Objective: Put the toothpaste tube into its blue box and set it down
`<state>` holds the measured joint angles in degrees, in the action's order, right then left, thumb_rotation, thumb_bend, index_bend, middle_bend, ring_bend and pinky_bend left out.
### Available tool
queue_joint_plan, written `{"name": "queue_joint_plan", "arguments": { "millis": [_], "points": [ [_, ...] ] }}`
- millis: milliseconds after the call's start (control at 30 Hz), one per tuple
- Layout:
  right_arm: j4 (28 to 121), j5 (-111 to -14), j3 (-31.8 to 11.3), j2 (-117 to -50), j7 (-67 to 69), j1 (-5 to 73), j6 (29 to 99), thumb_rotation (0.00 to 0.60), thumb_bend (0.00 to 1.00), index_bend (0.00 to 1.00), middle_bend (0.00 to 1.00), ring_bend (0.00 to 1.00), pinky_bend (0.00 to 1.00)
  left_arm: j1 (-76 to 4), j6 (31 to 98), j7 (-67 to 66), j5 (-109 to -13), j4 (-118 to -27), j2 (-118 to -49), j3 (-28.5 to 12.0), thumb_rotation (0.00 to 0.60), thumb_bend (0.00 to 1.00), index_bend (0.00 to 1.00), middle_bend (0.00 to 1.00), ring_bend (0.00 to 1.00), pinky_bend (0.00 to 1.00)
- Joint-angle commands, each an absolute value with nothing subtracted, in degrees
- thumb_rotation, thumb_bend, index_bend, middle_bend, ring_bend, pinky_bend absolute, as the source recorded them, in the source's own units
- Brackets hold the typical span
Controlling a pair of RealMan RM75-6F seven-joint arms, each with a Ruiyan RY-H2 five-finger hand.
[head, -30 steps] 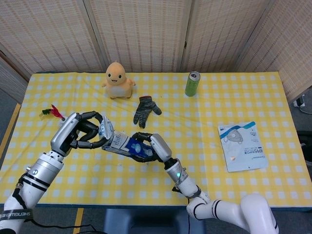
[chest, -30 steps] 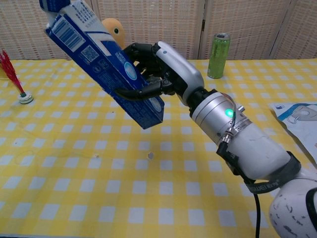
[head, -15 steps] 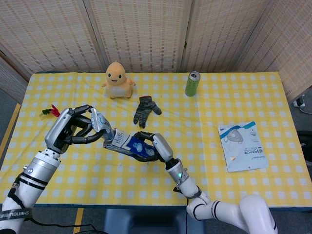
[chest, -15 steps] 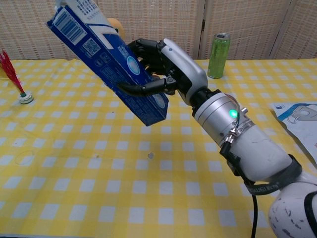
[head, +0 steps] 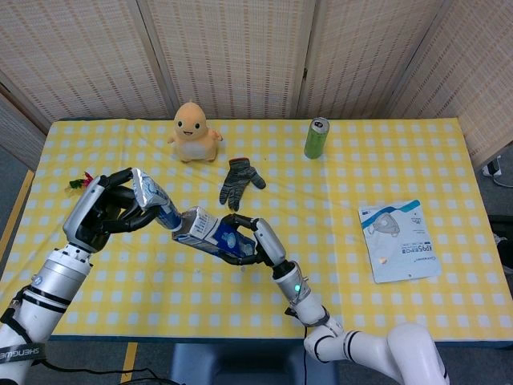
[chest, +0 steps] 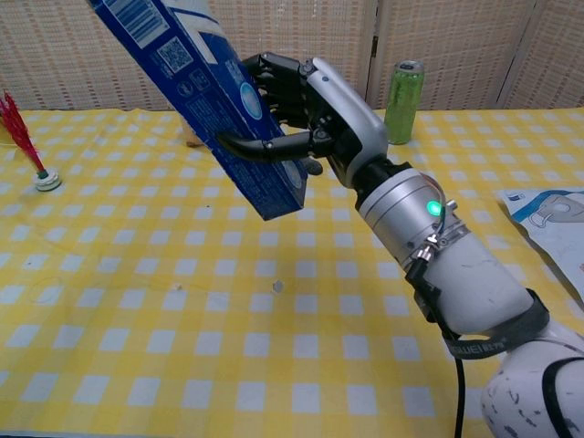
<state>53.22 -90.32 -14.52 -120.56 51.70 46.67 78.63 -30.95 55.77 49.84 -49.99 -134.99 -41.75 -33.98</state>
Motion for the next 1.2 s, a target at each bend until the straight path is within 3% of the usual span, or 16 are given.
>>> {"name": "queue_joint_plan", "arguments": {
  "millis": [33, 833, 1200],
  "points": [
    [52.7, -90.5, -14.7, -121.0, 52.4, 46.9, 79.1, 0.6, 0.27, 0.5, 0.45, 0.49, 0.49, -30.8, 55.6, 50.4, -49.7, -135.0, -41.7, -34.3, 0.6, 0.41, 0.78, 1.0, 1.0, 1.0],
    [45.2, -89.9, -14.3, -126.0, 55.5, 48.2, 79.5, 0.6, 0.27, 0.5, 0.45, 0.49, 0.49, -29.6, 54.2, 55.1, -52.8, -135.0, -44.4, -35.0, 0.6, 0.41, 0.78, 1.0, 1.0, 1.0],
    [43.1, -90.0, -15.0, -128.2, 59.2, 49.2, 81.1, 0.6, 0.27, 0.5, 0.45, 0.48, 0.49, -31.9, 55.0, 51.7, -49.0, -135.0, -47.0, -34.3, 0.6, 0.41, 0.78, 1.0, 1.0, 1.0]
  ]
}}
